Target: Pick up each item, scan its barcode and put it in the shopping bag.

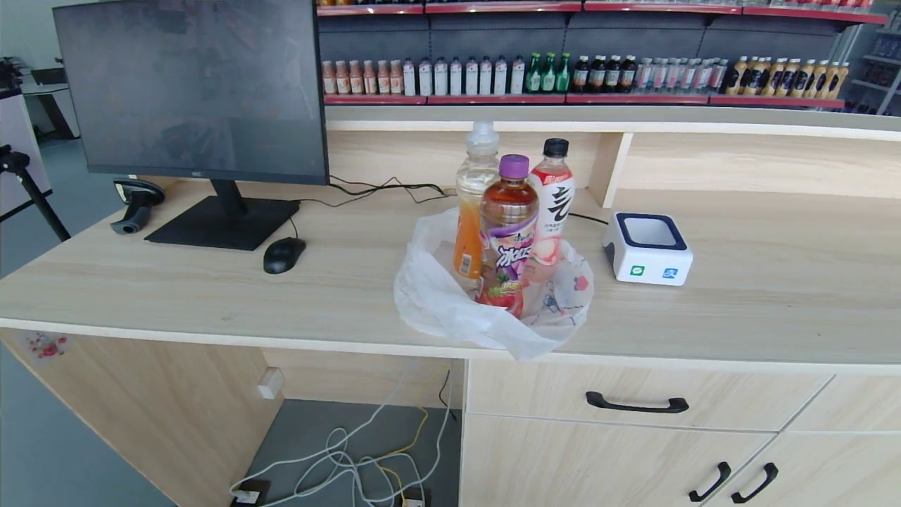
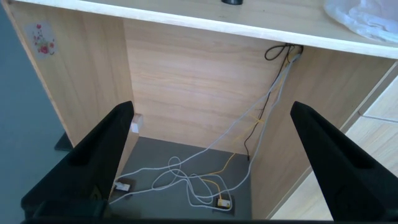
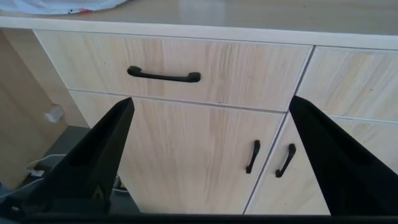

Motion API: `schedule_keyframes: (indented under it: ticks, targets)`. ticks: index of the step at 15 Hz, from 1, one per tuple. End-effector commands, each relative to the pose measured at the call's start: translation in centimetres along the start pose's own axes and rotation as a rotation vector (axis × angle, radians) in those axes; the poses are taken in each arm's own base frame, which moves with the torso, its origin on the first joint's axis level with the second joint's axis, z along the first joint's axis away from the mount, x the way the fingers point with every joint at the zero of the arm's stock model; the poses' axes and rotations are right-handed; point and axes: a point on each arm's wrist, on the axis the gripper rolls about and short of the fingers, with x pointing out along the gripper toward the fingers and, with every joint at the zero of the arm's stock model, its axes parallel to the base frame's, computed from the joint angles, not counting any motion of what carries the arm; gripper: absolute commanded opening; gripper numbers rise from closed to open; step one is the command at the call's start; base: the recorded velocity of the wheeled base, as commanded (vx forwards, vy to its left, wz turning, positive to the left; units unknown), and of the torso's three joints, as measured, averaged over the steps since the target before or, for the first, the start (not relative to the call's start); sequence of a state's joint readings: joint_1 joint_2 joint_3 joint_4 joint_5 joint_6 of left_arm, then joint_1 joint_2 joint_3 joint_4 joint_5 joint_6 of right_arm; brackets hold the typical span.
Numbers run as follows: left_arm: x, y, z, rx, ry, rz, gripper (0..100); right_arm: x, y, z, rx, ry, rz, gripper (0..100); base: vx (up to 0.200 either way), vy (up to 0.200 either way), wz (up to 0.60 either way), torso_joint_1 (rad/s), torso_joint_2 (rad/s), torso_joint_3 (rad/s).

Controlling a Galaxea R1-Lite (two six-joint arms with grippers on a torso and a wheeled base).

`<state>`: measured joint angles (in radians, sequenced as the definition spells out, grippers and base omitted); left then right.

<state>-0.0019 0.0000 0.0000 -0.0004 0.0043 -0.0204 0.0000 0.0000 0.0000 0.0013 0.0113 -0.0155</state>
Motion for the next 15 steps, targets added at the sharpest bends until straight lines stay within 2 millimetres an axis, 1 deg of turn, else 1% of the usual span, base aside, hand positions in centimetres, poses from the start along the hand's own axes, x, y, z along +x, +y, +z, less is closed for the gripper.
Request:
schedule_keyframes:
  ticks: [1, 6, 8, 15]
  targets:
    - [0.00, 0.00, 0.01, 0.000, -0.001, 0.001, 100, 0.00, 0.00, 0.00, 0.000, 0.000, 0.001, 100, 0.000, -0.200, 0.00, 0.022, 0.00, 0.007]
    - [0.00, 0.00, 0.01, 0.000, -0.001, 0.001, 100, 0.00, 0.00, 0.00, -0.001, 0.000, 0.003, 100, 0.000, -0.200, 0.00, 0.002, 0.00, 0.002]
    - [0.00, 0.00, 0.00, 0.002, 0.000, 0.001, 100, 0.00, 0.00, -0.02, -0.030, 0.002, 0.003, 100, 0.000, -0.200, 0.00, 0.005, 0.00, -0.002]
    - [0.00, 0.00, 0.01, -0.003, -0.001, 0.001, 100, 0.00, 0.00, -0.02, -0.020, 0.002, 0.003, 100, 0.000, -0.200, 0.00, 0.004, 0.01, 0.001]
